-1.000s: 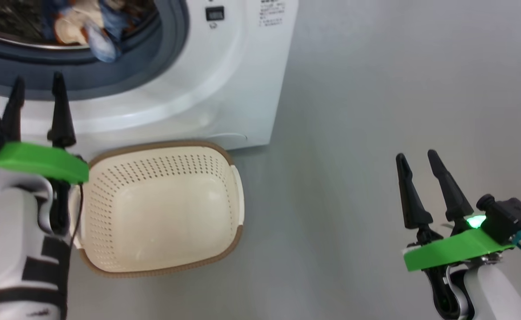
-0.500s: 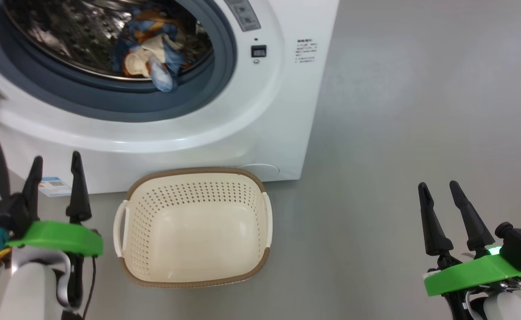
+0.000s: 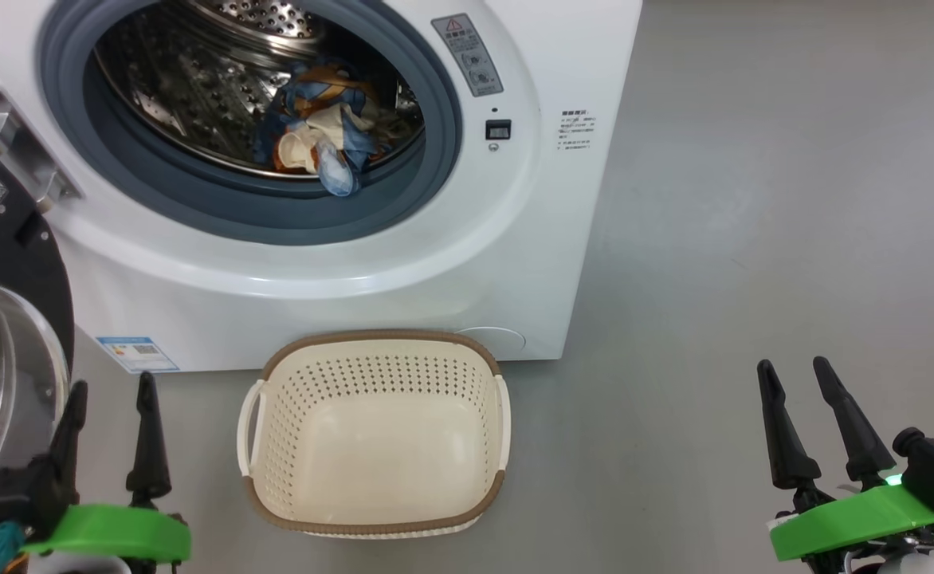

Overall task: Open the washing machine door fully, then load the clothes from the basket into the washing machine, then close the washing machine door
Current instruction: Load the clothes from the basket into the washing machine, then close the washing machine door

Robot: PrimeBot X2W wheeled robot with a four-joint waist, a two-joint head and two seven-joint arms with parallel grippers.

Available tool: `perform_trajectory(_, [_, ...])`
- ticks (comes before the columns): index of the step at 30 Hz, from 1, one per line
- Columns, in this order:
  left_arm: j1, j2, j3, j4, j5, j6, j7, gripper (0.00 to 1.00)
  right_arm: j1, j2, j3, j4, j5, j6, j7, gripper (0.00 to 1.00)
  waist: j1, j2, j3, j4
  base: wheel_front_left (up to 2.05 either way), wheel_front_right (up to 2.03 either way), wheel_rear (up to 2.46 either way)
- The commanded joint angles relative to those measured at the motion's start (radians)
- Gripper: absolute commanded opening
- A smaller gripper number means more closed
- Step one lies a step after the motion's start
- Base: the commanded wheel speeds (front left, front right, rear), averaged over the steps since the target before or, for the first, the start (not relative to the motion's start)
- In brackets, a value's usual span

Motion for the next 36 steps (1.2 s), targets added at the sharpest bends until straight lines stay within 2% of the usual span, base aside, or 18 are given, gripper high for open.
perform_trajectory(1, [0.005,0.022,0.037,-0.039,-0.004,-0.002,-0.005,1.00,0.001,-0.018,0.015,-0.027,-0.007,0.005,-0.005,1.00,0.0000,0.0000,0.000,0.003,0.00,0.00,0.00])
perform_trajectory(21, [0.049,0.011,0.036,-0.098,-0.022,-0.002,-0.005,1.00,-0.002,-0.015,0.004,-0.033,-0.011,0.005,-0.005,1.00,0.0000,0.0000,0.008,0.004,-0.05,0.05,0.00])
perform_trajectory(36, [0.053,0.008,0.019,-0.104,-0.017,-0.002,-0.005,1.00,0.001,-0.014,-0.002,-0.034,-0.012,0.005,-0.005,1.00,0.0000,0.0000,0.012,0.008,-1.34,1.34,0.00])
